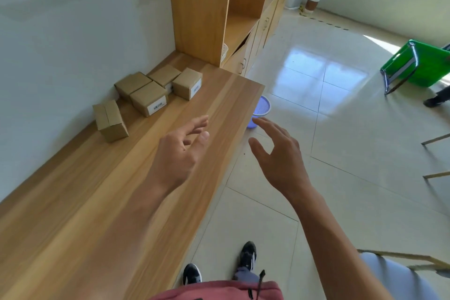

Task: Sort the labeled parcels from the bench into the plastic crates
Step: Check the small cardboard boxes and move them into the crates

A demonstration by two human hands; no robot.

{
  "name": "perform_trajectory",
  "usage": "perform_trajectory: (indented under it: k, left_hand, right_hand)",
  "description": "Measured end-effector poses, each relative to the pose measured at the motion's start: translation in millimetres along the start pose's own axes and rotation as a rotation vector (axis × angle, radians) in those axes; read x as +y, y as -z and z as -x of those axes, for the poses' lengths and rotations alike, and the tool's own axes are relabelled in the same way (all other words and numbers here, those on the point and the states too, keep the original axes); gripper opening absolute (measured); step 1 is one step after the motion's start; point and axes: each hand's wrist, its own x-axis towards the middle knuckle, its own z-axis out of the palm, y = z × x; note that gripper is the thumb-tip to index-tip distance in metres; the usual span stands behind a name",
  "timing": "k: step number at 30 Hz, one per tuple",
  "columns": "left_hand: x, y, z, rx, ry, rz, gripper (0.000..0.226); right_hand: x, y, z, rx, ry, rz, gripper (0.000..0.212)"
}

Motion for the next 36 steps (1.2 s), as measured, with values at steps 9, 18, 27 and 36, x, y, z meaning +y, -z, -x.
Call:
perform_trajectory:
  k: [9, 18, 27, 36]
  left_hand:
    - [-20.0, -40.4, -75.2, 0.068, 0.089, -0.031, 0.037]
    - [-19.9, -101.4, -174.8, 0.205, 0.199, -0.072, 0.040]
    - [-52.1, -109.7, -226.3, 0.367, 0.331, -0.108, 0.041]
    - [-113.5, -93.6, -296.5, 0.453, 0.446, -0.072, 0.040]
  right_hand:
    - [52.1, -13.5, -96.2, -0.132, 0.015, -0.037, 0.044]
    - [123.1, -1.5, -232.4, -0.287, 0.073, -0.072, 0.046]
    - [141.0, -50.8, -326.3, -0.478, 0.206, -0.070, 0.047]
    - [131.9, -116.8, -415.8, -0.592, 0.298, 0.005, 0.046]
